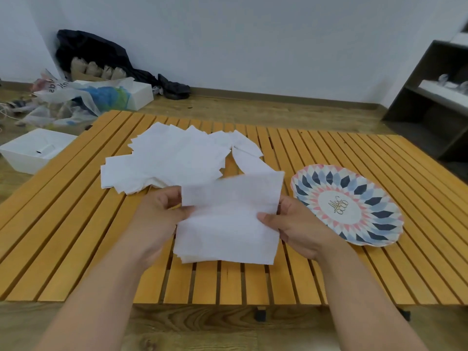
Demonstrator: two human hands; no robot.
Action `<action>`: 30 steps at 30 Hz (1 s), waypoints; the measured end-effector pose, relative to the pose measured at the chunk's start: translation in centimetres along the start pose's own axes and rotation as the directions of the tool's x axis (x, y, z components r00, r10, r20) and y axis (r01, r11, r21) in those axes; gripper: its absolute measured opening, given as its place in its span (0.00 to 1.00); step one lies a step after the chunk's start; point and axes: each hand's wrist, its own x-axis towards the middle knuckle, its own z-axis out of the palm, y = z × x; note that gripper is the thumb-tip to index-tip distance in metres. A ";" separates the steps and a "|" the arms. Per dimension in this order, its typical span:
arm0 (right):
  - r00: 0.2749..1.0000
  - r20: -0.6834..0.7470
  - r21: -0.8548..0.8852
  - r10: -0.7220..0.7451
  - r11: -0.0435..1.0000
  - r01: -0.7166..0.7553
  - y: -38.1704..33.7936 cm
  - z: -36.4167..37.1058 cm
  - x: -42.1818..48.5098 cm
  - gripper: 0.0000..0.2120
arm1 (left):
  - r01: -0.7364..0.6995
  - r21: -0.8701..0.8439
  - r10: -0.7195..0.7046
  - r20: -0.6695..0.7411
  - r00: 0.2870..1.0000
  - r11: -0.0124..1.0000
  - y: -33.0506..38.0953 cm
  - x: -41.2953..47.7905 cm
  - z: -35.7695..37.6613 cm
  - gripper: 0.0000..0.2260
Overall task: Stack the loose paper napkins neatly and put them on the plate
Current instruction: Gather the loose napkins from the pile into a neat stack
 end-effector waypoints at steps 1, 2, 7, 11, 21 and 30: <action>1.000 -0.002 -0.011 0.001 1.000 -0.001 0.0 -0.2 0.0 0.13 | 0.006 0.011 -0.005 -0.013 1.000 1.000 0.0 0.2 -0.1 0.15; 1.000 -0.010 -0.048 -0.012 0.999 0.011 0.0 -0.3 0.0 0.12 | 0.008 0.019 -0.007 -0.028 1.000 1.000 0.1 0.4 -0.1 0.14; 0.995 -0.078 -0.121 -0.064 0.991 0.054 -0.1 -0.4 0.1 0.05 | 0.014 -0.003 -0.014 -0.024 1.000 1.000 0.0 1.0 -0.4 0.14; 0.978 -0.194 -0.155 -0.071 0.987 0.041 0.8 -0.3 1.0 0.12 | 0.072 0.081 -0.070 -0.032 0.997 0.994 -0.8 1.5 -0.5 0.14; 0.899 -0.410 -0.394 -0.153 0.919 -0.023 2.2 0.7 2.8 0.10 | 0.054 0.295 -0.017 -0.127 0.992 0.954 -3.2 3.2 -0.8 0.10; 0.931 -0.252 -0.764 -0.265 0.645 -0.023 3.3 0.4 3.2 0.18 | 0.020 0.661 0.122 -0.168 0.978 0.750 -4.3 3.7 0.0 0.15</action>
